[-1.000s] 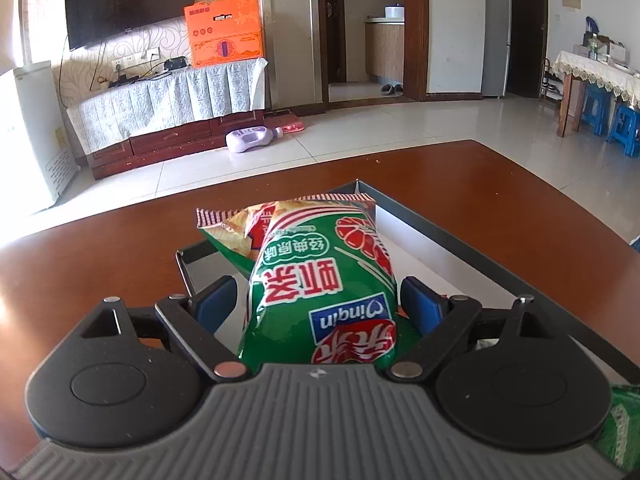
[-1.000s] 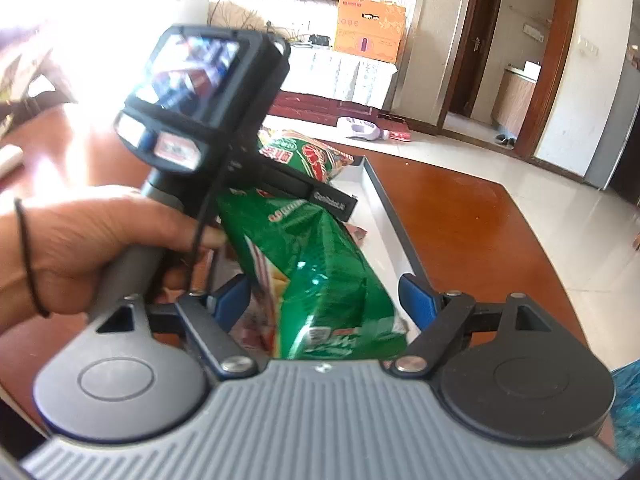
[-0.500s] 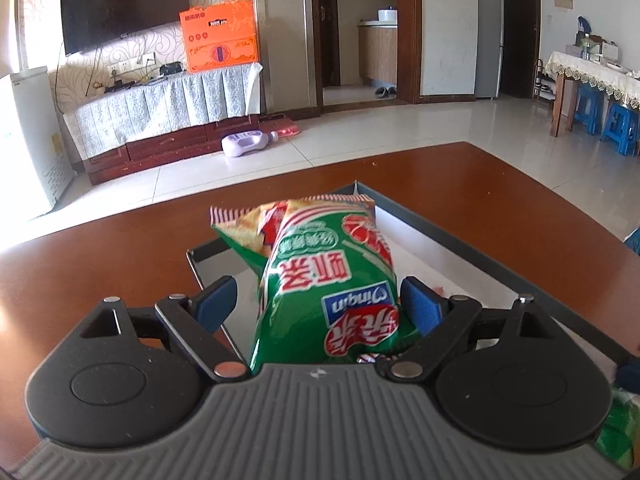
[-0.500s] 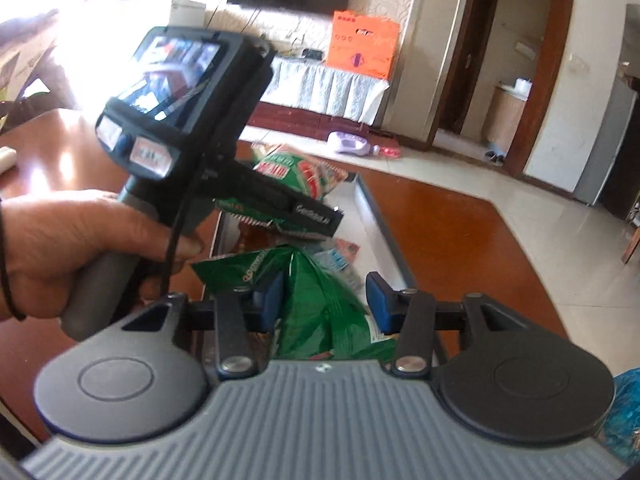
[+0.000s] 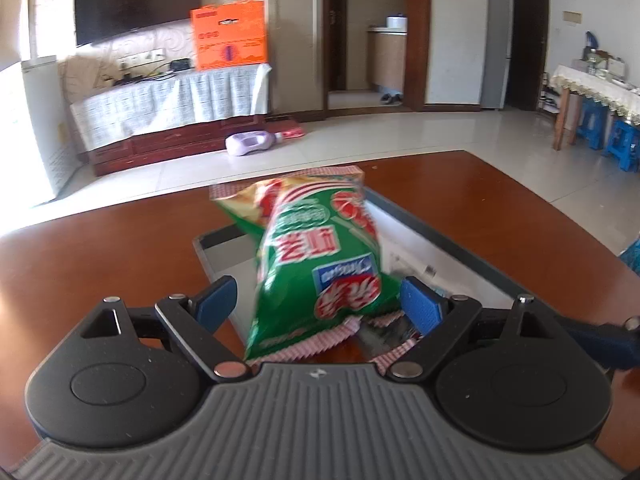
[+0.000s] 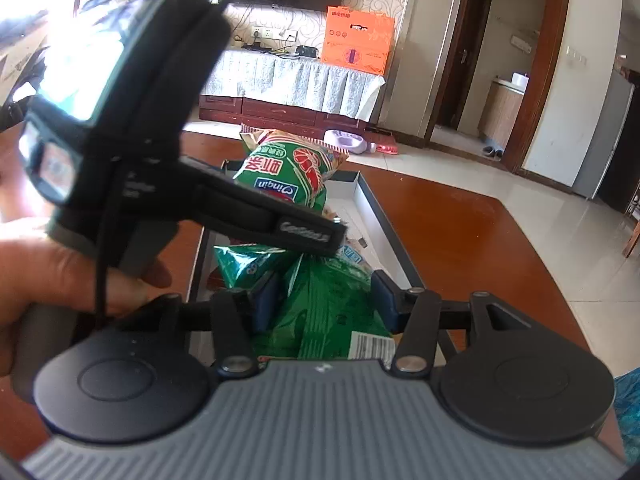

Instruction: Organize snacks

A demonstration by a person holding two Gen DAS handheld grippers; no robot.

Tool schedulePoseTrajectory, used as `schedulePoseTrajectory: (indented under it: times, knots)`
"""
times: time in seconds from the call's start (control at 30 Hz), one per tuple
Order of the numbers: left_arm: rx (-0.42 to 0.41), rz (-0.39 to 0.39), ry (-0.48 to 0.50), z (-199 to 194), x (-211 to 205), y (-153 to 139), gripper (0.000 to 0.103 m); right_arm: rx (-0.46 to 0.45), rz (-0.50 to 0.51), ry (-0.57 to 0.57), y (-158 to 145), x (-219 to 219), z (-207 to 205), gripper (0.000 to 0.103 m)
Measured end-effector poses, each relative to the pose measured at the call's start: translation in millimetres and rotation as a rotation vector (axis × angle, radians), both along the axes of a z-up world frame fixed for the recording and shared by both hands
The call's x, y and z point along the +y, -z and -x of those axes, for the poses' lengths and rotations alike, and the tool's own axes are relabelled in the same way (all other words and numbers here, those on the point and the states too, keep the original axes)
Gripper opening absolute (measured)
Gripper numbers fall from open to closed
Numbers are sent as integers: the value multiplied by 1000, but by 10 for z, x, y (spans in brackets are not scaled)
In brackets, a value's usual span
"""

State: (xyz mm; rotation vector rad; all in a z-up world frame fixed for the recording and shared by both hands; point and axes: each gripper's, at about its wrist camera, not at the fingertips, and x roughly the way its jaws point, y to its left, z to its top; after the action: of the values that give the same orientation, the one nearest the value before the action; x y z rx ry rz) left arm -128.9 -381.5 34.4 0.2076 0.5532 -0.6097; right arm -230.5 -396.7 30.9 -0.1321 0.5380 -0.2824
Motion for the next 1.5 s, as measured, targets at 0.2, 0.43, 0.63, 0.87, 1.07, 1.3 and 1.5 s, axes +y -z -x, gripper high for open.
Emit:
schedulePoseTrajectory:
  times: [0.2,0.43,0.63,0.87,1.07,1.3,1.5]
  knots:
    - [-55,-37,0,347,255,-111,92,-48,-20,23,-85,71,280,75]
    - [-79,-5,-2,798,516,-250,95,-93,-72,44,-149,199,460,76]
    - [-110,22,45,1306,665,-408,97,-120,-89,96,-194,362,797,76]
    - [-215,18,13,1970,922,-587,103,-136,-173,148,-167,407,1216,76]
    - [-187,10,8,2247,1121,-626,103,-101,-160,143,-135,469,1225,77]
    - [-119,16,-51,2322,1252,-653,103,-57,-147,114,-96,513,1297,77]
    - [-90,63,-50,2277,1284,-649,103,-64,-147,112,-92,490,1298,77]
